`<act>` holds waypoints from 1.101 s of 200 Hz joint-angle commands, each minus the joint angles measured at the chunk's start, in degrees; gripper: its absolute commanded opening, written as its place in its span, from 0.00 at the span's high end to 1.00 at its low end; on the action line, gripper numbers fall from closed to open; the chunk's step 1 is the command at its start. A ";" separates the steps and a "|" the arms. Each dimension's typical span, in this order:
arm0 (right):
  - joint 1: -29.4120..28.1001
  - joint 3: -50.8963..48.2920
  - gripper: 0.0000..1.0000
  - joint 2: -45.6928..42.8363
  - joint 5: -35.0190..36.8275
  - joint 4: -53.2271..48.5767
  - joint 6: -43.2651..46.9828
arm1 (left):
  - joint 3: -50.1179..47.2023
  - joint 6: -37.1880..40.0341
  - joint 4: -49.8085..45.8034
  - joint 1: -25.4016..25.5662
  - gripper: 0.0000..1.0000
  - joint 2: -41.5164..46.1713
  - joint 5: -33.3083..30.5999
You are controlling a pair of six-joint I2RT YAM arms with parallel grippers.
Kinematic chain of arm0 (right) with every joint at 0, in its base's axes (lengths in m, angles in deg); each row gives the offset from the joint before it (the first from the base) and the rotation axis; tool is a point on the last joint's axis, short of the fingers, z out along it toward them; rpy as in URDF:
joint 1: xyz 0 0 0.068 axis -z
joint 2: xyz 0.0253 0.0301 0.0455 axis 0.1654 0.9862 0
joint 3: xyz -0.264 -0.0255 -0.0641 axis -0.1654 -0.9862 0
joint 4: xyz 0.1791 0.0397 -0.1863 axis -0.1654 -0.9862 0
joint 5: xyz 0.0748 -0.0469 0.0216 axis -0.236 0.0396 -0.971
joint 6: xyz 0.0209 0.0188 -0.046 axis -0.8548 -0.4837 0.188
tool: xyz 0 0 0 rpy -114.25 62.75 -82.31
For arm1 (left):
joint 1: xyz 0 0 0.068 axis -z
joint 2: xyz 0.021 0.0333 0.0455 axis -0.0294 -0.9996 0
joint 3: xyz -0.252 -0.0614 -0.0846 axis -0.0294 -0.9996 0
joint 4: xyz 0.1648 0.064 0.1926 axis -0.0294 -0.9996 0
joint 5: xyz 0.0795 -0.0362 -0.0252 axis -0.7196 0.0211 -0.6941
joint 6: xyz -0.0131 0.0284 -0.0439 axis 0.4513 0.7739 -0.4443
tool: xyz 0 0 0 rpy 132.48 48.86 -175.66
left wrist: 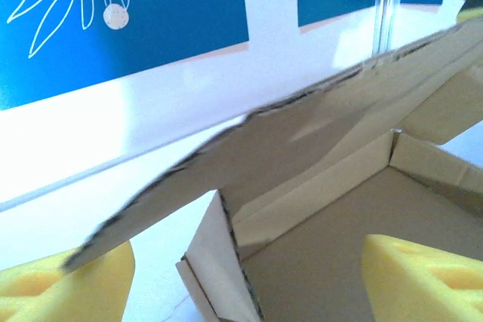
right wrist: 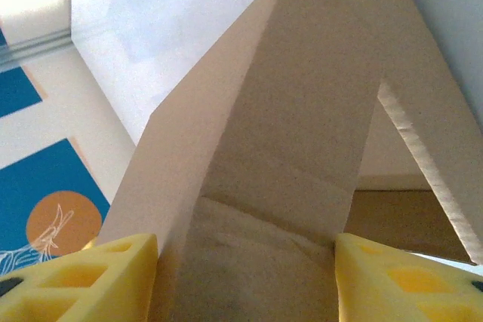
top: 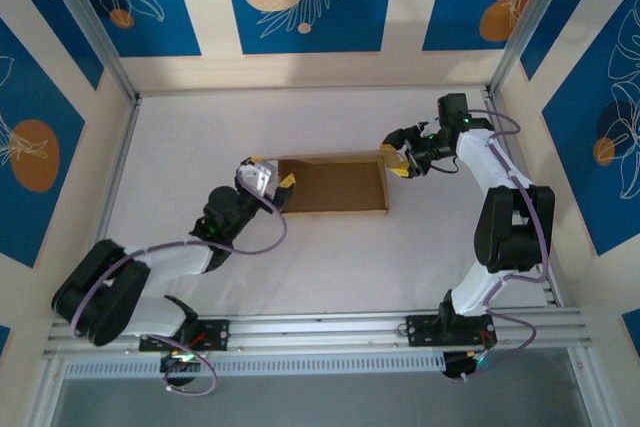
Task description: Fold the paper box
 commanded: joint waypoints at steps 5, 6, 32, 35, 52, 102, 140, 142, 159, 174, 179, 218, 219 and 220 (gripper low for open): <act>0.51 2.91 0.40 -0.41 2.04 -2.69 0.90 | 1.08 -3.62 -9.43 -0.41 0.20 6.38 3.45; 0.51 2.92 0.40 -0.36 2.01 -2.69 0.89 | 1.00 -3.79 -9.54 -0.43 0.20 6.69 3.51; 0.60 3.02 0.40 0.29 1.91 -2.52 1.39 | 1.54 -7.42 -16.13 -0.54 0.21 14.29 3.20; 0.60 2.97 0.40 0.30 1.96 -2.52 1.47 | 1.87 -8.06 -17.20 -0.59 0.21 15.36 2.76; 0.60 2.54 0.40 0.33 1.72 -2.15 1.74 | 5.89 -13.88 -27.03 -1.35 0.25 20.04 -1.06; 0.51 1.44 0.40 0.50 0.88 -2.01 2.76 | 24.00 -32.02 -53.56 -9.03 0.37 17.04 3.50; 0.18 0.12 0.39 -0.59 0.99 -1.90 2.84 | 33.73 -38.64 -66.20 -10.92 0.27 7.52 6.03; 0.19 0.03 0.39 -0.58 1.04 -1.90 2.82 | 34.55 -39.13 -67.02 -11.04 0.27 6.76 6.72; -0.04 -0.16 0.39 -0.77 1.70 -1.97 2.65 | 40.97 -45.32 -73.99 -12.00 0.27 0.75 11.31; -0.25 -0.55 0.39 -0.85 2.03 -1.75 2.42 | 46.62 -51.46 -80.69 -12.49 0.28 -4.38 14.88; -0.41 -0.78 0.39 -0.88 2.02 -1.59 2.32 | 47.91 -53.30 -82.54 -12.57 0.27 -5.77 15.78; -1.63 -1.42 0.39 -0.85 2.38 -0.86 1.42 | 48.72 -60.58 -84.20 -12.58 0.23 -10.15 19.57; -1.66 -1.36 0.39 -0.84 2.40 -0.85 1.41 | 48.78 -60.57 -84.28 -12.58 0.23 -10.19 19.53; -1.67 -1.37 0.39 -0.84 2.42 -0.85 1.41 | 48.84 -60.61 -84.41 -12.58 0.23 -10.30 19.50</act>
